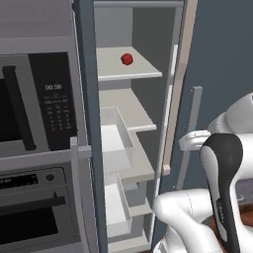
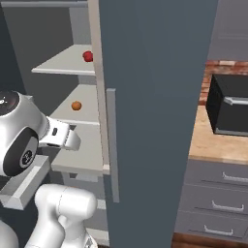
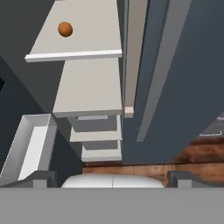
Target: Take the tangerine, fish, and bell pepper from the freezer and place them in the bowl on the counter.
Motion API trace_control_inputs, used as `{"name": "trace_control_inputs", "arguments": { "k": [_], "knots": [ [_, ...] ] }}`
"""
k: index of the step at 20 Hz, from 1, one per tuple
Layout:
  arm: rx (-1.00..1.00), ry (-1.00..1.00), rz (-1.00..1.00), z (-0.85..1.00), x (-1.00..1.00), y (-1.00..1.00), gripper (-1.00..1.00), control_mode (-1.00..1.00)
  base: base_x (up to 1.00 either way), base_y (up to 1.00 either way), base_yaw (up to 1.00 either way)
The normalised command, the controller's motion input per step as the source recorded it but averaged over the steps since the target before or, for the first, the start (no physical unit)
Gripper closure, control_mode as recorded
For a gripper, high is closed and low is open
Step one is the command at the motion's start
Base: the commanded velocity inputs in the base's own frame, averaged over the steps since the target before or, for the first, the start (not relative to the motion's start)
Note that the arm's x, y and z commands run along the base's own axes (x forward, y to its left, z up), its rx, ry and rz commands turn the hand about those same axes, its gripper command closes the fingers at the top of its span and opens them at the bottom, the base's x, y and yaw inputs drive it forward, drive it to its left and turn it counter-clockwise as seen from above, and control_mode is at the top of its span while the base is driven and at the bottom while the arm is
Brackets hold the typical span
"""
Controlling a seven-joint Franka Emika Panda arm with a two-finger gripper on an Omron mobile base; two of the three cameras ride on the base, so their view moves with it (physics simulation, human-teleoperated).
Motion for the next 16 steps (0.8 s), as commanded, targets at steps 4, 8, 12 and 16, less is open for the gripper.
{"name": "trace_control_inputs", "arguments": {
  "k": [4,8,12,16],
  "knots": [
    [0.0,0.0,0.0,0.0,0.0,0.0,-1.0,1.0,0.35,0.18,0.01],
    [0.0,0.0,0.0,0.0,0.0,0.0,-1.0,1.0,0.48,0.01,0.0],
    [0.0,0.0,0.0,0.0,0.0,0.0,-1.0,1.0,0.45,0.0,0.0],
    [0.0,0.0,0.0,0.0,0.0,0.0,-1.0,1.0,0.28,0.02,0.0]
  ]
}}
